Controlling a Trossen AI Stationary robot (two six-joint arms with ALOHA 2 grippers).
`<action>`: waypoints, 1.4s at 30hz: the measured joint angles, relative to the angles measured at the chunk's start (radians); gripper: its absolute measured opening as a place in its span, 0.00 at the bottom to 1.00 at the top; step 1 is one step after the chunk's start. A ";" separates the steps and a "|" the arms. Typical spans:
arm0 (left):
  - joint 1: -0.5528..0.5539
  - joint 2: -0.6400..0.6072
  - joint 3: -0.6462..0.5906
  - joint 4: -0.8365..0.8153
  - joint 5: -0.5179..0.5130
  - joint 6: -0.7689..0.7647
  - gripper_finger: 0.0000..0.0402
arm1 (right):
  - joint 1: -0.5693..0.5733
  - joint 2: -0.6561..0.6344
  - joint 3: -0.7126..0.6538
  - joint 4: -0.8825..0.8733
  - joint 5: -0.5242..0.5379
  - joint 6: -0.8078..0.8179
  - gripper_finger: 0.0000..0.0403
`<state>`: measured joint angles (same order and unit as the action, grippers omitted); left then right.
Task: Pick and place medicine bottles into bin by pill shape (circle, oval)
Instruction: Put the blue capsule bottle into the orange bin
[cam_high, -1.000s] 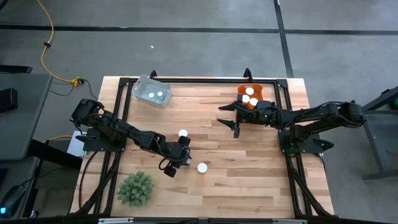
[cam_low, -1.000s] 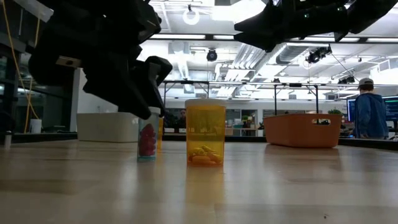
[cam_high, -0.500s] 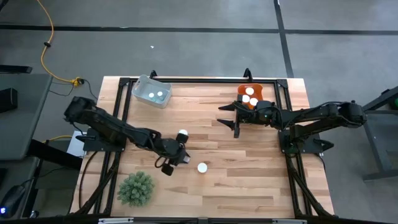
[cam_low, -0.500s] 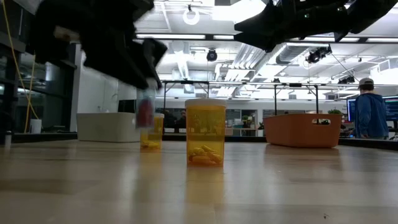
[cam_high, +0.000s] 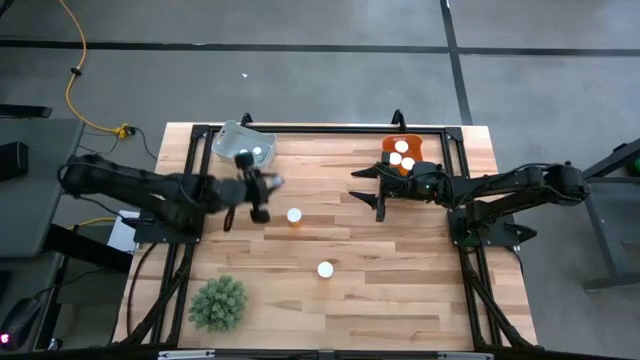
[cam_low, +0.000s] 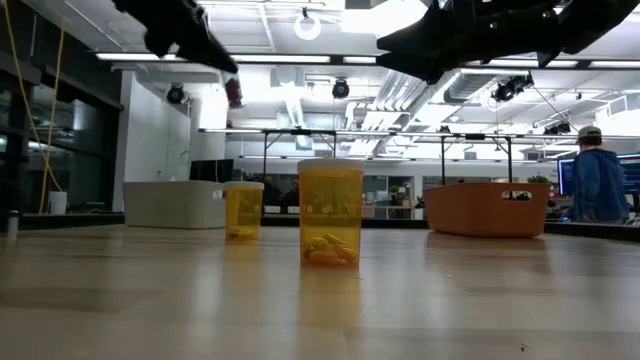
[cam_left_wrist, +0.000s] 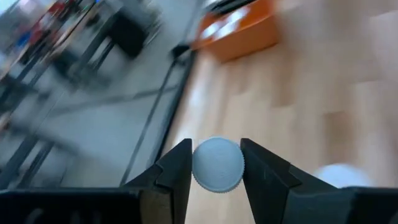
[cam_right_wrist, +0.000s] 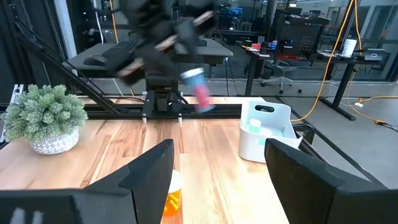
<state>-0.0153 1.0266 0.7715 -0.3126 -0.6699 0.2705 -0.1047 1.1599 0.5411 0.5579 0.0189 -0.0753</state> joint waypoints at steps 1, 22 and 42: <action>0.045 -0.011 0.000 -0.017 -0.002 -0.012 0.28 | 0.000 0.000 0.000 0.000 0.000 0.000 0.61; 0.856 0.006 -0.006 -0.087 0.269 -0.273 0.29 | 0.000 0.000 0.000 -0.033 0.000 0.007 0.61; 0.991 0.373 -0.006 0.017 0.345 -0.373 0.29 | 0.000 0.000 0.000 -0.030 0.000 0.007 0.61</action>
<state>0.9752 1.4000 0.7654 -0.2959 -0.3244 -0.1023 -0.1047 1.1599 0.5411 0.5280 0.0189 -0.0685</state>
